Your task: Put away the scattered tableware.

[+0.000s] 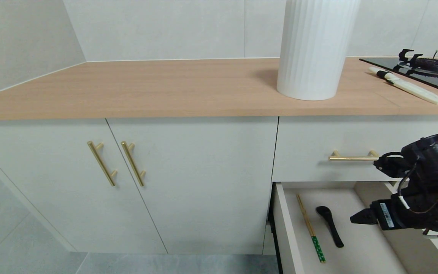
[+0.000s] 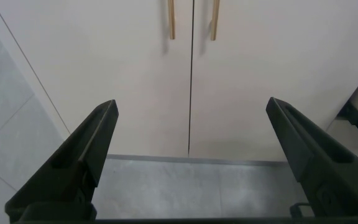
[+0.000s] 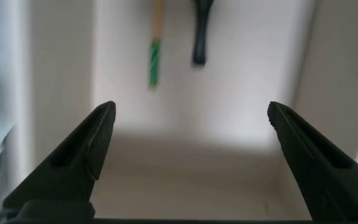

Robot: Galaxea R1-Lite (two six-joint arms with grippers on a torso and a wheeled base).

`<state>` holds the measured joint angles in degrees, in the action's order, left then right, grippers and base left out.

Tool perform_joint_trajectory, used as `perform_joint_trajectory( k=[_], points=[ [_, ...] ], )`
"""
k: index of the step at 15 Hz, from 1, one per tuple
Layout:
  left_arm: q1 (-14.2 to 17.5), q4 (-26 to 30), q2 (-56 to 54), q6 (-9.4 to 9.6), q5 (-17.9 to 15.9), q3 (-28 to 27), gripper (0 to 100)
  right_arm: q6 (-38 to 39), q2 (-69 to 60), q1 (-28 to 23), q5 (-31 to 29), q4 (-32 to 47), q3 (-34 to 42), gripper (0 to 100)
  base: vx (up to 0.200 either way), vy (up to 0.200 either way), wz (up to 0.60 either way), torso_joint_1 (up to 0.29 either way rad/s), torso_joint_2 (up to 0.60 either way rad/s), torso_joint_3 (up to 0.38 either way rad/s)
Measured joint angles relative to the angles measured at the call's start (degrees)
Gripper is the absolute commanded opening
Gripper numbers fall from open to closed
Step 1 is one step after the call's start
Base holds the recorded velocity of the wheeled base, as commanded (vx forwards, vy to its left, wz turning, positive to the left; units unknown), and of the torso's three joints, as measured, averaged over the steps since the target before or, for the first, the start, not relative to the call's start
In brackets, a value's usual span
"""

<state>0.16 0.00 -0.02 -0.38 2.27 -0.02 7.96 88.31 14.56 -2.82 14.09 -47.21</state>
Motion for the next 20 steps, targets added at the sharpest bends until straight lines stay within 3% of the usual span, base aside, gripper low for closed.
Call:
perform_joint_trajectory(
  k=[2, 6, 15, 20],
  points=[
    [0.0, 0.0, 0.0, -0.11, 0.0, 0.0, 100, 0.0, -4.1, 1.5, 0.5, 5.3, -2.4, 100, -0.2, 0.0, 0.0, 0.007, 0.0, 0.0],
    [0.0, 0.0, 0.0, -0.13, 0.0, 0.0, 100, -0.1, -7.5, 4.0, 0.6, 8.7, -2.9, 100, -0.2, 0.0, 0.0, 0.005, 0.0, 0.001],
    [0.0, 0.0, 0.0, -0.13, 0.0, 0.0, 100, 0.1, -4.3, 11.4, 0.6, 24.3, -5.0, 100, 0.0, 0.0, 0.0, 0.0, 0.0, 0.0],
    [0.0, 0.0, 0.0, -0.13, 0.0, 0.0, 100, 0.7, 3.5, 15.5, 3.2, 26.7, -4.9, 100, 0.0, 0.0, 0.0, 0.0, 0.0, 0.0]
  ],
)
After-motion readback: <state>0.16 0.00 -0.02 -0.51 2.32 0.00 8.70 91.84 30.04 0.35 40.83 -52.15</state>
